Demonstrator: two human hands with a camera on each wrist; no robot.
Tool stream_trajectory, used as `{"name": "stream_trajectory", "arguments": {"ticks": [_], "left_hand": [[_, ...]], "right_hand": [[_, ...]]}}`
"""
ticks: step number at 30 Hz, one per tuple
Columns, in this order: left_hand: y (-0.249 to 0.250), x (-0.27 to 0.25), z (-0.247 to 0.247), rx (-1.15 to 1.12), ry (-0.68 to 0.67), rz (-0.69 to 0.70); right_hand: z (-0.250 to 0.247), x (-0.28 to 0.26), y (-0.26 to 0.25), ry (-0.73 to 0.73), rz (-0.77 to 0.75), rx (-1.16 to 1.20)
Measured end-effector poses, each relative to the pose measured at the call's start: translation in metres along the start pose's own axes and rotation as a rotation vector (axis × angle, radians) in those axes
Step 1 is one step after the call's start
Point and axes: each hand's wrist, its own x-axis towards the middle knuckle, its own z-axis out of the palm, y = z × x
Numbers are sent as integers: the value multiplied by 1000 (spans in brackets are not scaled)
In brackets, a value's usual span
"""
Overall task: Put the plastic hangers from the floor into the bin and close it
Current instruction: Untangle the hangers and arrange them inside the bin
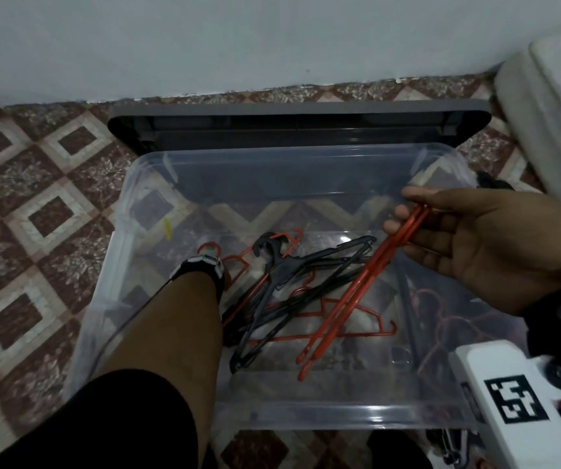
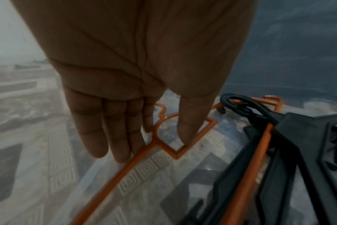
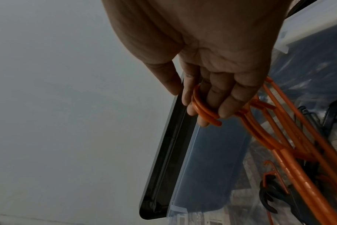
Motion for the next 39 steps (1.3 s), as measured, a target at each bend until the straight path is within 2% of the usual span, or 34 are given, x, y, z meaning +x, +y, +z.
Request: {"name": "stream_trajectory", "arguments": {"ticks": [3,5,9,12,15,20,26,29,32,36,39], "left_hand": [[11,-6,6,-87,-55,-137],[8,-11,7,-182,-28,-183],[9,-25,5,-232,21,-119],[15,-41,-5,-417,56,-37],[16,-70,-35,-582,256,14],[25,-143,-75,-439,612,121],[43,-238,-96,-485,799,274],[57,-276,-105,-570,768,310],[79,-298,-111,-695,639,356],[113,-306,-106,-682,571,433],[130,-303,-101,-671,587,487]], "right_hand": [[1,4,1,1,2,-8],[2,5,2,8,2,-14],[5,5,2,20,5,-13],[6,2,2,41,15,-18],[11,-5,-1,63,16,-17],[21,-31,-9,66,7,14],[25,-73,-16,74,-30,81],[28,-93,-14,54,-34,141],[33,-107,-11,17,-75,211],[38,-107,-14,32,-89,220],[38,-103,-14,62,-82,223]]}}
